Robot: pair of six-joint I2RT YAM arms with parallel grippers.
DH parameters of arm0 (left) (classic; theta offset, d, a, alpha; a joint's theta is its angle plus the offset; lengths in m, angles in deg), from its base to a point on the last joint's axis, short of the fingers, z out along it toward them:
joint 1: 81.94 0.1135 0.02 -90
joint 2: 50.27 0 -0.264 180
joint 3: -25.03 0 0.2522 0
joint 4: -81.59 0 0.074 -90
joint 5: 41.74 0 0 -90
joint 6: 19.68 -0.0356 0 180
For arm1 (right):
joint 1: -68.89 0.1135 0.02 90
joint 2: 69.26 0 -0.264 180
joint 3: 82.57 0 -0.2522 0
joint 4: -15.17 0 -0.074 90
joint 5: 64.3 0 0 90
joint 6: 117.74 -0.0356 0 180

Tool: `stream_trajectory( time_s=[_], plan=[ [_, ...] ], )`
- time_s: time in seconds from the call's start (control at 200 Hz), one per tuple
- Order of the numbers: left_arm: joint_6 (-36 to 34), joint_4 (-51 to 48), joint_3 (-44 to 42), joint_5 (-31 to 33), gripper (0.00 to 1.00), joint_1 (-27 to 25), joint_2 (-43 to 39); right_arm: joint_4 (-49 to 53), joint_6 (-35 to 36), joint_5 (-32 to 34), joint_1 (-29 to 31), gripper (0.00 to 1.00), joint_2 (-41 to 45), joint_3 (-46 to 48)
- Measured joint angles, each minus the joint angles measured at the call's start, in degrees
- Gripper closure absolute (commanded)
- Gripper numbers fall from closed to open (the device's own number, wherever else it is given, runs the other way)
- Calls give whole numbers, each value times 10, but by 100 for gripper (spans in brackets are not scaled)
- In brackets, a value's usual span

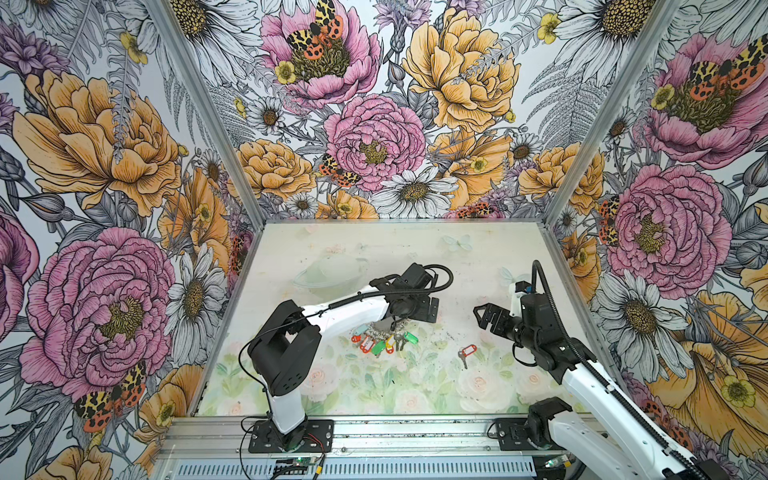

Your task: Put the keys on the keyring

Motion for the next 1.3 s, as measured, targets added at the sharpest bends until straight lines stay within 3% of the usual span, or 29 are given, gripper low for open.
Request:
stream_trajectory(
  time_s=[0.15, 0.435, 0.581, 1.016, 1.301],
  plan=[
    [37, 24, -10, -1, 1, -43, 6, -1, -6, 8, 1, 4, 0, 0],
    [72, 66, -16, -5, 1, -43, 104, -2, -13, 10, 5, 4, 16, 0],
    [80, 84, -23, -10, 1, -42, 102, -3, -15, 11, 5, 4, 18, 0],
    [140, 85, -217, 15, 1, -33, -96, -4, -15, 13, 13, 4, -29, -10],
    [147, 89, -286, 32, 5, 17, -162, -31, -22, 23, 74, 14, -89, -40]
  ],
)
